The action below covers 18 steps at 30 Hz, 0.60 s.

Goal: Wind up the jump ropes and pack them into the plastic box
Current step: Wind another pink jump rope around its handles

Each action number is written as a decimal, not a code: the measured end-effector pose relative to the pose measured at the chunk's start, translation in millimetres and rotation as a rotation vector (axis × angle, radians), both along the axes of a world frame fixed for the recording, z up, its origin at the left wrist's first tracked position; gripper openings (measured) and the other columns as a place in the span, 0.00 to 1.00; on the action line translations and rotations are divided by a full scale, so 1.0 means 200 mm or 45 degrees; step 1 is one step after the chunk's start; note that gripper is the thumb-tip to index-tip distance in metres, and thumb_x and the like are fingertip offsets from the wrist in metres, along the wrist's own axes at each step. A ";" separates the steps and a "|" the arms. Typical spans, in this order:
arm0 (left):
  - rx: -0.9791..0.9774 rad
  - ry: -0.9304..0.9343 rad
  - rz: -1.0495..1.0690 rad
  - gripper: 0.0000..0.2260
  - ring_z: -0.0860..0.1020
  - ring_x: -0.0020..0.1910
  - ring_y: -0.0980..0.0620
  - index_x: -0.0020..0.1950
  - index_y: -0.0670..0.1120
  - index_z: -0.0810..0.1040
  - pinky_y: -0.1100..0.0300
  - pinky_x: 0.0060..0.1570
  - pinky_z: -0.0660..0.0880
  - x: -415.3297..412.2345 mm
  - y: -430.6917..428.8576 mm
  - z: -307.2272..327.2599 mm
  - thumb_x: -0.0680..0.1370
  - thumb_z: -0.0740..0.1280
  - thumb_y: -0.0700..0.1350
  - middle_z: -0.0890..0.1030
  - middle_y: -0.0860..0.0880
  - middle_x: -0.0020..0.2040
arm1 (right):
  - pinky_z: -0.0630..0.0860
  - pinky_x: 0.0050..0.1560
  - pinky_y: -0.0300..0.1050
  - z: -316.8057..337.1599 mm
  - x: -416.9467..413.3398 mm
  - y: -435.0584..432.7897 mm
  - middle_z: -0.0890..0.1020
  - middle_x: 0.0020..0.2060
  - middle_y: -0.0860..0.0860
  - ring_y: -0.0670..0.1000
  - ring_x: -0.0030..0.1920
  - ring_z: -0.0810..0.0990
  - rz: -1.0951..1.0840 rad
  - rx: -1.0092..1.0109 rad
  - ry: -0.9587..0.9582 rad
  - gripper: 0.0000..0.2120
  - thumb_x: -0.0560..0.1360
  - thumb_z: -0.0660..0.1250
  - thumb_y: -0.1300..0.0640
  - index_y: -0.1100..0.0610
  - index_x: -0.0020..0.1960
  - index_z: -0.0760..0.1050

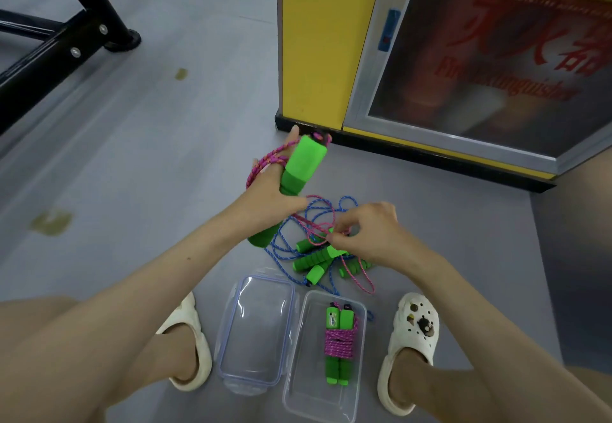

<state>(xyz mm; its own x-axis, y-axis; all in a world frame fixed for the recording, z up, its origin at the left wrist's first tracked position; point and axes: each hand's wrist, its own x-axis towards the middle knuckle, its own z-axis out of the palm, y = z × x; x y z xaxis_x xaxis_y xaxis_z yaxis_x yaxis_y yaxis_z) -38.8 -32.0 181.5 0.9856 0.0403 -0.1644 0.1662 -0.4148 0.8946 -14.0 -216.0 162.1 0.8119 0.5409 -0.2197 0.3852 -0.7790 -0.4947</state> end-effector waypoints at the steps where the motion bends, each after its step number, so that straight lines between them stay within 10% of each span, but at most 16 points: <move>1: 0.138 -0.038 -0.061 0.37 0.70 0.39 0.72 0.74 0.55 0.61 0.56 0.72 0.56 0.00 0.00 -0.01 0.65 0.66 0.43 0.79 0.44 0.49 | 0.64 0.51 0.38 0.02 0.01 -0.01 0.80 0.33 0.50 0.45 0.37 0.73 -0.015 0.062 0.081 0.12 0.73 0.68 0.50 0.58 0.38 0.80; 4: 0.409 0.047 -0.186 0.42 0.69 0.61 0.65 0.77 0.54 0.55 0.55 0.71 0.29 0.00 0.04 -0.04 0.64 0.65 0.47 0.78 0.50 0.58 | 0.65 0.31 0.35 0.07 0.03 -0.02 0.79 0.29 0.54 0.42 0.29 0.70 -0.040 0.271 0.320 0.13 0.74 0.69 0.52 0.61 0.38 0.80; 6: 0.538 0.126 -0.245 0.31 0.71 0.61 0.56 0.71 0.50 0.67 0.54 0.72 0.32 0.01 0.06 -0.07 0.68 0.69 0.45 0.77 0.54 0.52 | 0.67 0.31 0.33 0.08 0.03 -0.02 0.78 0.29 0.51 0.40 0.27 0.72 -0.092 0.382 0.334 0.10 0.75 0.69 0.53 0.57 0.38 0.79; 8: 0.493 0.194 -0.220 0.16 0.77 0.49 0.52 0.57 0.46 0.75 0.53 0.72 0.56 0.01 0.06 -0.06 0.69 0.70 0.40 0.78 0.52 0.43 | 0.72 0.36 0.37 0.07 0.04 -0.01 0.80 0.34 0.54 0.43 0.32 0.75 -0.173 0.474 0.288 0.06 0.75 0.68 0.56 0.54 0.39 0.76; 11: 0.164 0.483 -0.197 0.07 0.76 0.35 0.47 0.44 0.43 0.74 0.61 0.38 0.70 -0.03 0.03 -0.02 0.70 0.71 0.39 0.77 0.47 0.33 | 0.75 0.42 0.35 0.05 0.05 -0.01 0.80 0.37 0.52 0.46 0.37 0.78 -0.361 0.699 0.324 0.06 0.76 0.67 0.61 0.53 0.41 0.75; 18: -0.878 0.769 -0.500 0.24 0.82 0.33 0.45 0.57 0.30 0.76 0.52 0.56 0.72 -0.09 -0.03 -0.03 0.63 0.61 0.40 0.71 0.46 0.20 | 0.75 0.39 0.33 0.05 0.05 0.03 0.79 0.34 0.52 0.42 0.32 0.79 -0.694 1.178 0.601 0.04 0.77 0.63 0.63 0.59 0.45 0.75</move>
<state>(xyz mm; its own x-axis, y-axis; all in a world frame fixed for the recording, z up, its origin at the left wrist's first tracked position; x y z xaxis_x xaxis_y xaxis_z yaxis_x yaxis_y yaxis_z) -56.9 -39.0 176.1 0.6517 -0.5636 -0.5076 0.6355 0.0405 0.7710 -3.4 -209.1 172.4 0.9286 0.2583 -0.2666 -0.2620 -0.0528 -0.9636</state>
